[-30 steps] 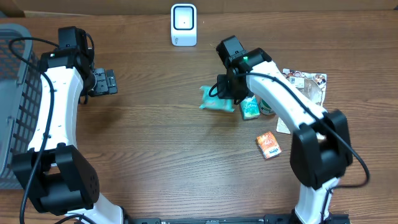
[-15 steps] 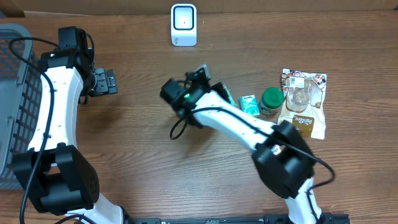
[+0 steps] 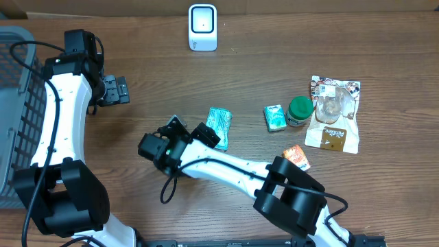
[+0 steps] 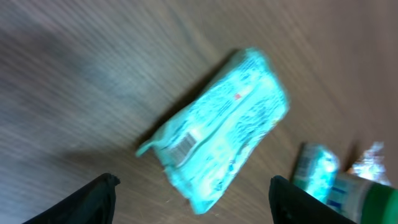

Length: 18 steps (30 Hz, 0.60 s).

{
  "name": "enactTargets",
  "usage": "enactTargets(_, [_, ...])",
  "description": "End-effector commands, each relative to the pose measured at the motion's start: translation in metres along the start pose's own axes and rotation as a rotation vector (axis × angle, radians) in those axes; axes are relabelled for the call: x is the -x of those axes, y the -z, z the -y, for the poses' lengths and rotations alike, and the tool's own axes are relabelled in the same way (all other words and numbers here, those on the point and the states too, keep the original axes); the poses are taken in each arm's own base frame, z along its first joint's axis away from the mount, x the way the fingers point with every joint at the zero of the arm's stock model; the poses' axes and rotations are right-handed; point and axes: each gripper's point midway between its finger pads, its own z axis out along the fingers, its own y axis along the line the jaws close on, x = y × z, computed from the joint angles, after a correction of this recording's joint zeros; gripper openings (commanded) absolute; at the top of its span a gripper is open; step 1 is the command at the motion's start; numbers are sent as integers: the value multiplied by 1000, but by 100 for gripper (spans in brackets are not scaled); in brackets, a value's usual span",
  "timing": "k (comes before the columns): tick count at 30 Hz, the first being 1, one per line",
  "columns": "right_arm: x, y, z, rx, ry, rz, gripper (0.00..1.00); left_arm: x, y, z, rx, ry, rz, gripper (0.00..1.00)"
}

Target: Scan the item barcode

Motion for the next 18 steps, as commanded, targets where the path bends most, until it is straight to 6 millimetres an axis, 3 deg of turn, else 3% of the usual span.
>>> enactTargets(1, [25,11,15,186,-128,-12,70,2,1,-2,3,8,5,100])
enactTargets(5, [41,4,46,390,-291,-54,59,2,1,-2,3,8,5,100])
enactTargets(10, [42,-36,100,536,-480,-105,56,2,1,-2,3,8,5,100])
enactTargets(14, [59,-42,120,716,-349,38,66,2,1,-2,3,8,5,100])
enactTargets(18, [68,-52,140,722,-238,155,69,2,1,-2,3,8,5,99])
